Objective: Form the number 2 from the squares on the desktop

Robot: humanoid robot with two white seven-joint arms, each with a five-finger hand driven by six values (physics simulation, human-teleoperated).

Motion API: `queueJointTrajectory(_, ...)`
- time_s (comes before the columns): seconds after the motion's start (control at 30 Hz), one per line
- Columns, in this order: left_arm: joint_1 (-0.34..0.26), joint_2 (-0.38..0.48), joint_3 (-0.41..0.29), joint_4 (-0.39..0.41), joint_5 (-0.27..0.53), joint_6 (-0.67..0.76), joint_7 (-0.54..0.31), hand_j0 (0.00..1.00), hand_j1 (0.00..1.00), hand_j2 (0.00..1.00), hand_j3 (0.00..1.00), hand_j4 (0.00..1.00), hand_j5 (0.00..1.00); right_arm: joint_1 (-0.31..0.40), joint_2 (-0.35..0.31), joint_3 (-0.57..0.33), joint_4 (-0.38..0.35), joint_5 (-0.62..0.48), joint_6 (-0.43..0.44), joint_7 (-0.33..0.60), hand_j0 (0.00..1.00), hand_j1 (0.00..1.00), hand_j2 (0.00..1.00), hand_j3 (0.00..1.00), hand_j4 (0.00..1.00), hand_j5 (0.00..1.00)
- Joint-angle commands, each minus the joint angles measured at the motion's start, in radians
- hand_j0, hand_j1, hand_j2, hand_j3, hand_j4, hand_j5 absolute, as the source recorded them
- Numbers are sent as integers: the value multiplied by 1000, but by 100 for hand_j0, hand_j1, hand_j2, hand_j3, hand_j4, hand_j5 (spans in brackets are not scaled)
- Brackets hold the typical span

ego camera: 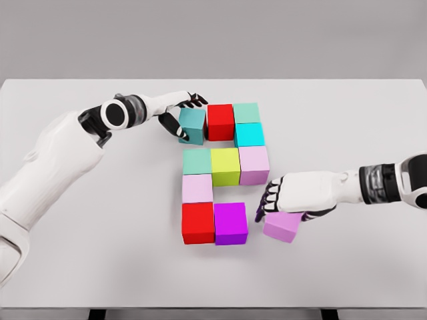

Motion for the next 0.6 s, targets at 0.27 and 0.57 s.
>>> queueJointTrajectory(0.27, -3, -8, 1, 3, 10, 36, 40, 91, 91, 91, 91, 91, 91, -25, -5, -61, 3, -11, 3, 0, 100, 100, 100, 100, 100, 100)
queueJointTrajectory(0.57, -3, -9, 1, 4, 11, 36, 78, 91, 91, 91, 91, 91, 91, 3, -163, -180, 7, -46, 3, 0, 100, 100, 100, 100, 100, 100)
